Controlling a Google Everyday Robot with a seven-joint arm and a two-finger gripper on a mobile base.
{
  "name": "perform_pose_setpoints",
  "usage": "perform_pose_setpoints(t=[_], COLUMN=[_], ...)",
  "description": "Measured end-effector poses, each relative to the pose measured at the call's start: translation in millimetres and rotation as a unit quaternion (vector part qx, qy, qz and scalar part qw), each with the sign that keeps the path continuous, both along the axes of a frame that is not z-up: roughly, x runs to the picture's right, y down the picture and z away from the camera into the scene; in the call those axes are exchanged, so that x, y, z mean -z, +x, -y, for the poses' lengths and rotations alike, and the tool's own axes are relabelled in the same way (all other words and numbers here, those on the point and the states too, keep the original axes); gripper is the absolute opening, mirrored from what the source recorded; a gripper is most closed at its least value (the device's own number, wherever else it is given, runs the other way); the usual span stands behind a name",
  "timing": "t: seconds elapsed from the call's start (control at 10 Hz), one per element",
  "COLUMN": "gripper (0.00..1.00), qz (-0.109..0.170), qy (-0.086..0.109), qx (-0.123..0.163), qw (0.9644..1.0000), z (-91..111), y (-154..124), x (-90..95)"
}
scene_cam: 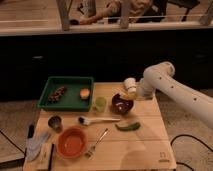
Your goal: Place banana in purple bowl
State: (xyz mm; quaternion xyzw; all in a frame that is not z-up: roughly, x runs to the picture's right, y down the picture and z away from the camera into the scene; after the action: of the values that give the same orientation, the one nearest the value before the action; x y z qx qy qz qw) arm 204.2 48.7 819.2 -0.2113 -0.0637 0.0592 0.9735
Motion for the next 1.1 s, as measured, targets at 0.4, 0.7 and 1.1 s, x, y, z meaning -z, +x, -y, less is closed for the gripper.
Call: perform_pose_setpoints(t=[0.4,0.7,1.1], gripper=[0.04,0.04,0.04], qz=[0.011,0.021,0.033], qy=[-0.002,-0.006,-0.009], qx=[-0.01,-0.011,-0.013], qw=[0.9999,0.9997,0.9993], z=[3.1,3.6,4.0], y=[-3.2,-6.6,-13.3], x=[-14.4,-23.2,-32.1])
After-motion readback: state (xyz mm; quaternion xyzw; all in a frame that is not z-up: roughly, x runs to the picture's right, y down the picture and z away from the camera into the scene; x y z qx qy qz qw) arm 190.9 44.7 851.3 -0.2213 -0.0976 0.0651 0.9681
